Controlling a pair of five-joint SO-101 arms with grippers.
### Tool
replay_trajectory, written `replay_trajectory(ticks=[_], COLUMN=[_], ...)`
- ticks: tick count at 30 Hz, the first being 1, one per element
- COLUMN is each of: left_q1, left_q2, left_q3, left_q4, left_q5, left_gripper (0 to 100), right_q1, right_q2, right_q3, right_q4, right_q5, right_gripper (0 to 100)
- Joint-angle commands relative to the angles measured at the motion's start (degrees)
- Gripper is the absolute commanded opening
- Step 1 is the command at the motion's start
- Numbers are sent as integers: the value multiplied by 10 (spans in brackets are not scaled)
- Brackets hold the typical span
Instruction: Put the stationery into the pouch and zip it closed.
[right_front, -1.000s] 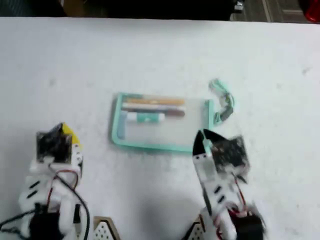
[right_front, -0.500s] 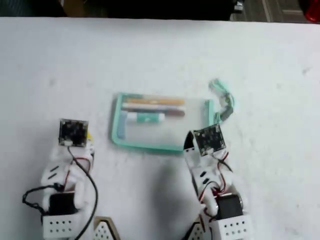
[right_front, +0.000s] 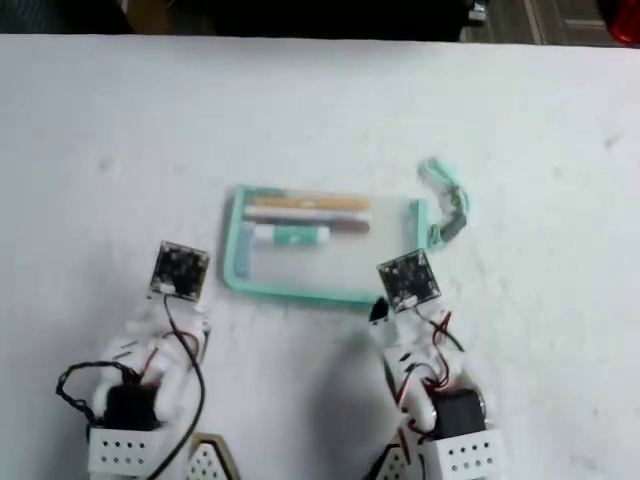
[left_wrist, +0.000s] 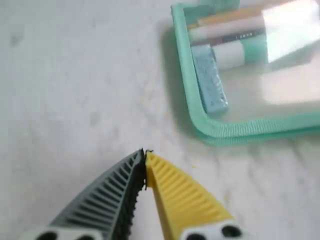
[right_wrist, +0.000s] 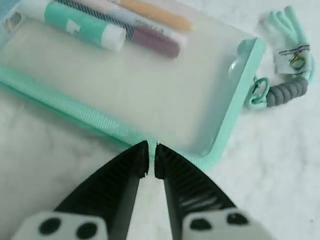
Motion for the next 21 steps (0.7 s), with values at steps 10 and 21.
replay_trajectory(ticks=[10, 21], left_q1=[7, 10], left_q2=[-3, -3], left_q3=[-1, -1], left_q4=[132, 132], left_q5=[-1, -1], left_gripper=[24, 24], right_q1=[0, -42], right_q2=[-2, -2], right_q3=[5, 5], right_q4=[92, 130], right_q5=[2, 2], right_gripper=[17, 17])
